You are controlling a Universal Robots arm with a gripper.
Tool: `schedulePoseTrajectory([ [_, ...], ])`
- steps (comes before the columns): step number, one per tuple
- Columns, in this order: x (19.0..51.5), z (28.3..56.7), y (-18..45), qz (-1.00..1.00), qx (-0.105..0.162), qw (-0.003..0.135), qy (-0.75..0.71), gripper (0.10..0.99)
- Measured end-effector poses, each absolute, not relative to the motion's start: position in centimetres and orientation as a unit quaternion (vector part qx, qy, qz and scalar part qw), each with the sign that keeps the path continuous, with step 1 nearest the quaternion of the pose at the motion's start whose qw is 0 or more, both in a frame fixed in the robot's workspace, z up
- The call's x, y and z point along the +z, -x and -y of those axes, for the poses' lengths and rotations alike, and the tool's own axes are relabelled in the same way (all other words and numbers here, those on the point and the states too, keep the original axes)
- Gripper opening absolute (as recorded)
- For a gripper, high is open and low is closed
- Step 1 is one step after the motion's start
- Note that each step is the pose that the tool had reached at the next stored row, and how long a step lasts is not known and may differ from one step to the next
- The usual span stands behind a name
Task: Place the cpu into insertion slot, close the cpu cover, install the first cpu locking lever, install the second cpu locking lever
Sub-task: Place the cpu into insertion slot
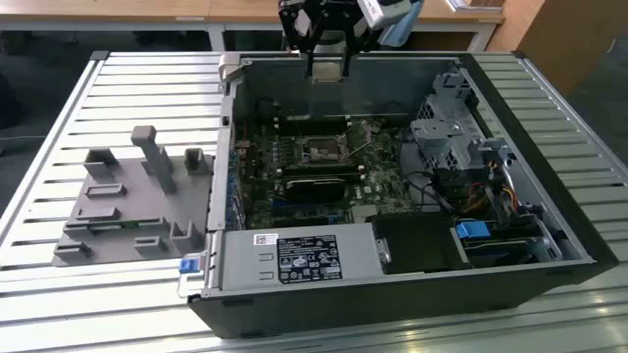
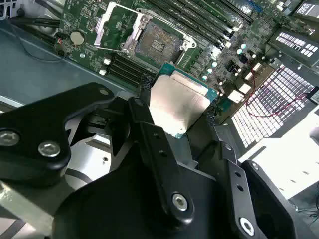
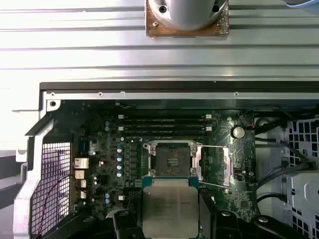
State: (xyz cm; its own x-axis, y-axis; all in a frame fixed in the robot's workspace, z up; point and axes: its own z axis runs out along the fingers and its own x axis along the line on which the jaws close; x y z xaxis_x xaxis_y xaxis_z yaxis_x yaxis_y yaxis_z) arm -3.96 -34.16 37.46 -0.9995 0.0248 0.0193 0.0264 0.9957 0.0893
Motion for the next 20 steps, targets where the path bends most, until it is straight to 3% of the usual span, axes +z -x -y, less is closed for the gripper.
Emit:
schedulePoseTrajectory([
  [20,37.46,34.16,3.96,0.998,-0.045,0.008,0.037,0.541],
])
